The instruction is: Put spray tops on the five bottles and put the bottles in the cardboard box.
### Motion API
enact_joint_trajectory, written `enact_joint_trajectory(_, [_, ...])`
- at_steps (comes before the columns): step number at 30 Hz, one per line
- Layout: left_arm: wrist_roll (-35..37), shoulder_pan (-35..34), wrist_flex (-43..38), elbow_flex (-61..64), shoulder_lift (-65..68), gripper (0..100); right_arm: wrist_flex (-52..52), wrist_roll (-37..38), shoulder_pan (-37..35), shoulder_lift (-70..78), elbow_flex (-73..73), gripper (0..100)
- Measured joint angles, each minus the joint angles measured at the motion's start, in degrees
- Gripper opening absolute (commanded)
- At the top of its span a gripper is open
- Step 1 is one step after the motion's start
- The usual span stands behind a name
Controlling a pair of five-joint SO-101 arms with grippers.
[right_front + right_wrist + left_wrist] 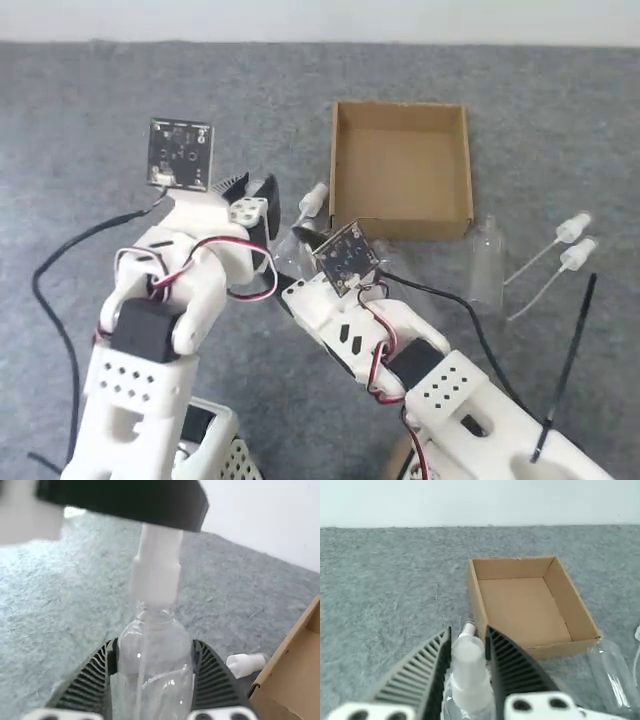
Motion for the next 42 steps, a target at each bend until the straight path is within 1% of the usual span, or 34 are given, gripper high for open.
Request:
enact_joint_trajectory(5, [-0.5,-0.2,0.0,-0.1,0.0,13,-0.9,0.0,0.7,0.0,0.1,0.6])
enact_joint_trajectory(8, [-0.7,-2.3,-0.3,-2.3,0.0,13,-0.9,0.0,0.7,0.0,0.1,0.6])
enact_joint_trajectory(11, [-3.0,-5.3,-2.0,-5.1,0.2,13,-0.9,0.0,0.7,0.0,0.1,0.6])
enact_joint_trajectory(14, [-3.3,-7.6,-2.0,-7.3,3.3,13,-0.9,0.0,0.7,0.0,0.1,0.6])
enact_joint_trajectory(20, [-5.3,-8.1,-2.0,-7.4,11.1,13,-0.9,0.0,0.7,0.0,0.1,0.6])
enact_joint_trajectory(23, [-5.6,-7.9,-2.1,-5.2,11.3,13,-0.9,0.0,0.7,0.0,0.1,0.6])
enact_joint_trajectory(27, [-8.4,-7.6,-3.3,-1.9,10.6,13,-0.8,0.0,0.8,0.1,0.3,0.6])
enact_joint_trajectory(34, [-9.4,-6.7,-3.7,-1.8,10.5,13,-0.8,0.0,1.1,0.1,0.3,0.6])
enact_joint_trajectory(37, [-9.4,-7.4,-3.1,-4.0,11.2,13,-0.8,0.0,1.1,0.1,0.3,0.6])
enact_joint_trajectory(42, [-9.7,-11.4,1.4,-9.8,11.3,13,-0.9,0.0,1.2,0.0,0.1,0.6])
